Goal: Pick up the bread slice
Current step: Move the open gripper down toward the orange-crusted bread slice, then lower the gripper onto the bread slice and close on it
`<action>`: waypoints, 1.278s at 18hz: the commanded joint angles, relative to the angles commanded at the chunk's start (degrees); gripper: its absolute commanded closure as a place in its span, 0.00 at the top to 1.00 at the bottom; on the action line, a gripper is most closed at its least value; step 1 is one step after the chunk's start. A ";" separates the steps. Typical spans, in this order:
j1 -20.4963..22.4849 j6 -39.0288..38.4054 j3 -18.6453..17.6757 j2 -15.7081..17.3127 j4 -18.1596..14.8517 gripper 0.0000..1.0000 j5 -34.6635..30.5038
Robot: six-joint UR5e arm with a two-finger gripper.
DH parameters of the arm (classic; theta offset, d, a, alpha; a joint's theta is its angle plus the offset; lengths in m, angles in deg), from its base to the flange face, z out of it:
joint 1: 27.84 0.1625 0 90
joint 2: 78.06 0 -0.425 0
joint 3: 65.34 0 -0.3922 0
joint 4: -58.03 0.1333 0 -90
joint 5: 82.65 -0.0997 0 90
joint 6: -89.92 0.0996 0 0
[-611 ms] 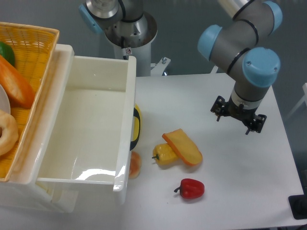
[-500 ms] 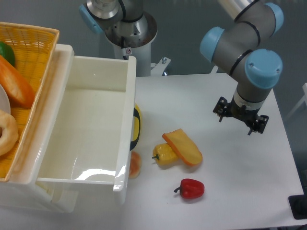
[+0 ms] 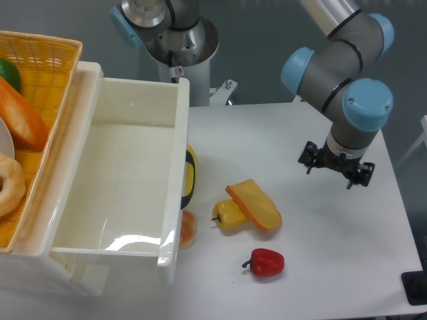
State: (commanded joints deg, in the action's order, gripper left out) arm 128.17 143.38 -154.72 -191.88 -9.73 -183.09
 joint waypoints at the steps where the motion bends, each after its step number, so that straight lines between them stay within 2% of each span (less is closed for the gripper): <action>1: -1.23 -1.94 -0.19 0.09 -0.17 1.00 -0.63; 4: -3.43 -11.85 -0.28 0.00 -0.26 1.00 0.06; 9: -5.37 -25.49 0.69 -0.52 0.43 1.00 6.39; 12: -6.60 -27.61 2.18 -2.71 1.23 1.00 7.27; 17: -8.71 -38.05 4.73 -6.76 3.33 1.00 7.10; 23: -10.03 -45.79 5.79 -7.82 3.51 1.00 7.10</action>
State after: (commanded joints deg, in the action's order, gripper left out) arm 118.15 97.59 -148.93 -199.70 -6.22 -175.99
